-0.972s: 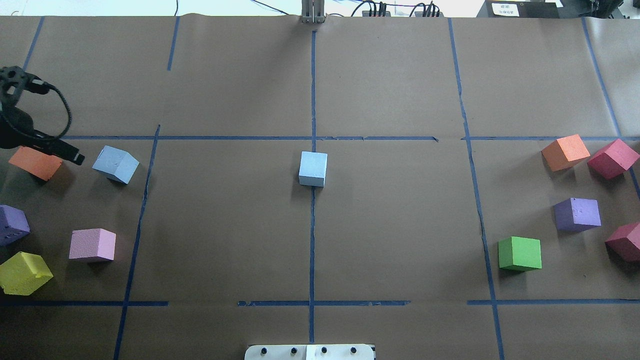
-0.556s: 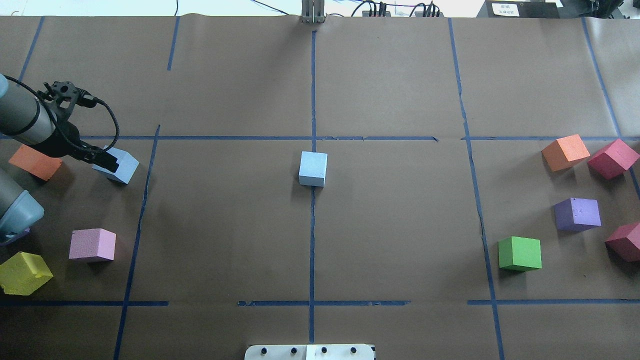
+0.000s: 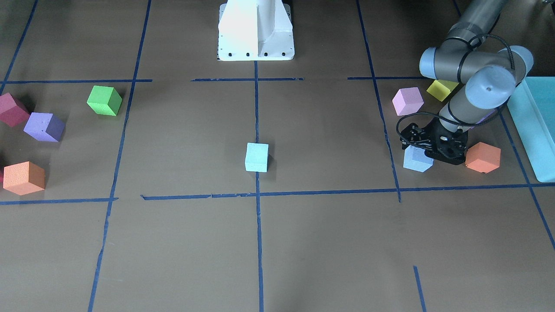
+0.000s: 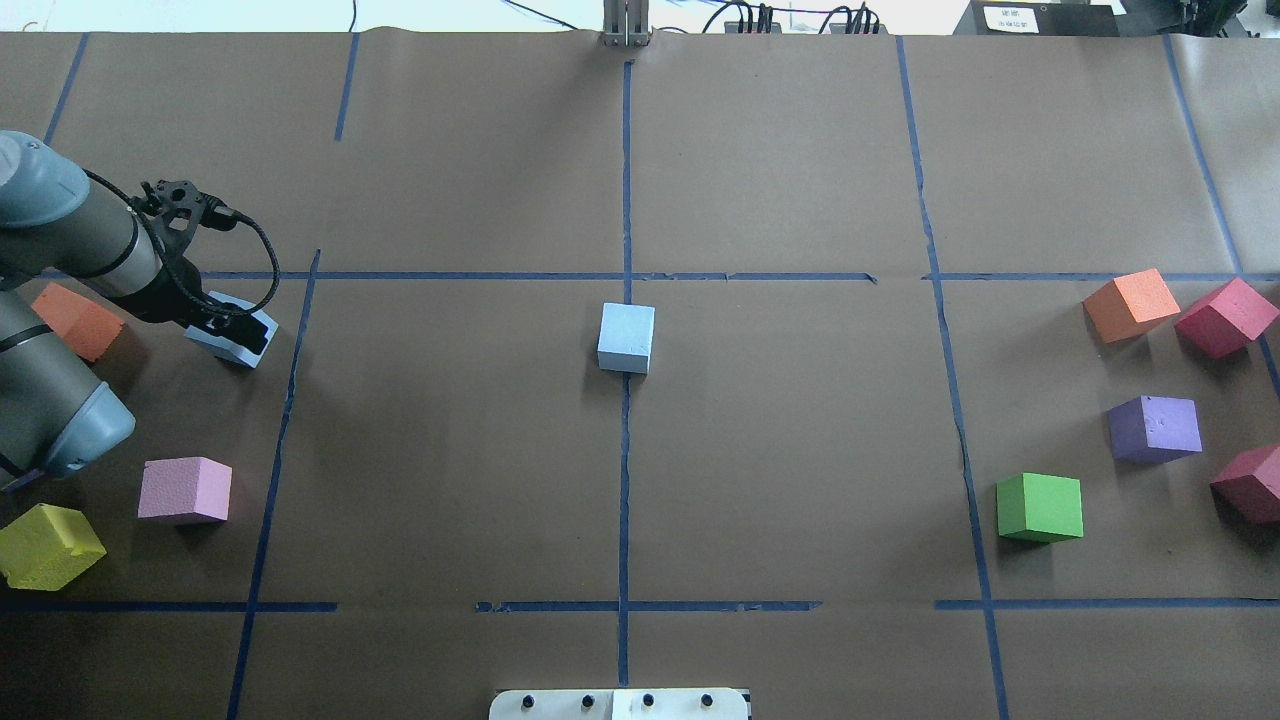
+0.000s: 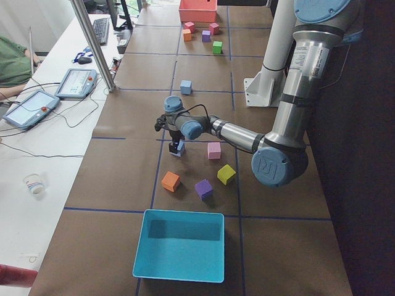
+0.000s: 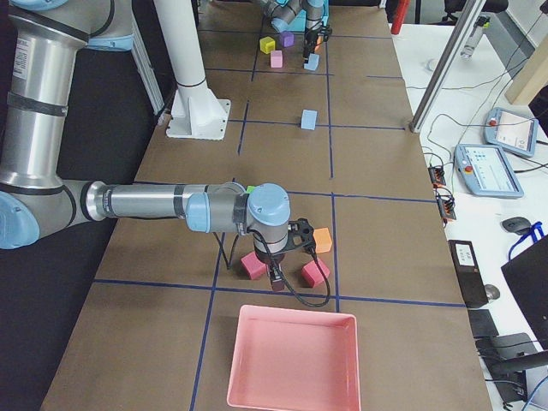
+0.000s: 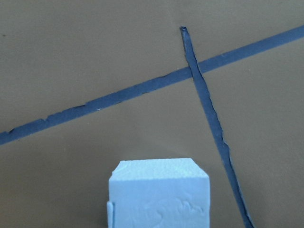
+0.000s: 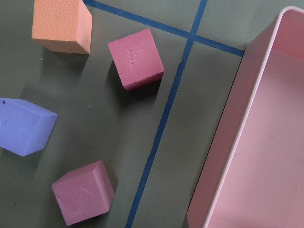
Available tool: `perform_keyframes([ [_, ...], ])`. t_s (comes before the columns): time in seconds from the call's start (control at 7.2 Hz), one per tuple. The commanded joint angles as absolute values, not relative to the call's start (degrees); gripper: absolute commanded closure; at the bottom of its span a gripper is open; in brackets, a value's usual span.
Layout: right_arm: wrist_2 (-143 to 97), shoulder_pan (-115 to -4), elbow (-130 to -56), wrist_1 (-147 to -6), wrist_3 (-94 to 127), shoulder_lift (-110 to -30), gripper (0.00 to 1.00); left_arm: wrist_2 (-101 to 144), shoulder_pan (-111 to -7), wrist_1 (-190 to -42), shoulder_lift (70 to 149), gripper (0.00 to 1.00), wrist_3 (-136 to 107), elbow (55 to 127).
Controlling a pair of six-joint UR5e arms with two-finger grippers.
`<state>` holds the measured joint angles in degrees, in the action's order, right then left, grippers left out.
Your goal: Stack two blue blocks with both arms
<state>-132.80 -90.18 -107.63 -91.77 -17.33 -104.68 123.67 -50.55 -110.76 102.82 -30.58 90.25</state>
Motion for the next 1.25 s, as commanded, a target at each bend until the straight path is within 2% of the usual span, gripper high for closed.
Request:
perform_keyframes([
  [0.0, -132.8, -90.2, -107.6, -91.8, -17.4, -104.7, 0.00, 123.7, -50.3, -112.2, 103.6, 0.07, -30.4, 87.5],
  [0.14, -132.8, -90.2, -107.6, -91.8, -17.4, -104.7, 0.00, 123.7, -50.3, -112.2, 103.7, 0.42, -30.5, 87.5],
  [0.28, -132.8, -90.2, -107.6, -91.8, -17.4, -104.7, 0.00, 123.7, -50.3, -112.2, 103.7, 0.50, -30.5, 88.1],
  [0.69, -132.8, -90.2, -107.6, -91.8, -17.4, -104.8, 0.00, 123.7, -50.7, -106.8, 107.6, 0.53, -32.9, 93.6],
  [0.97, -132.8, -90.2, -107.6, -91.7, -17.4, -104.8, 0.00, 123.5, -49.9, -92.9, 119.9, 0.53, -41.2, 95.3],
  [1.11, -132.8, -90.2, -107.7, -91.8, -17.4, -104.8, 0.00, 123.4, -47.1, -91.9, 124.4, 0.53, -47.0, 94.1],
])
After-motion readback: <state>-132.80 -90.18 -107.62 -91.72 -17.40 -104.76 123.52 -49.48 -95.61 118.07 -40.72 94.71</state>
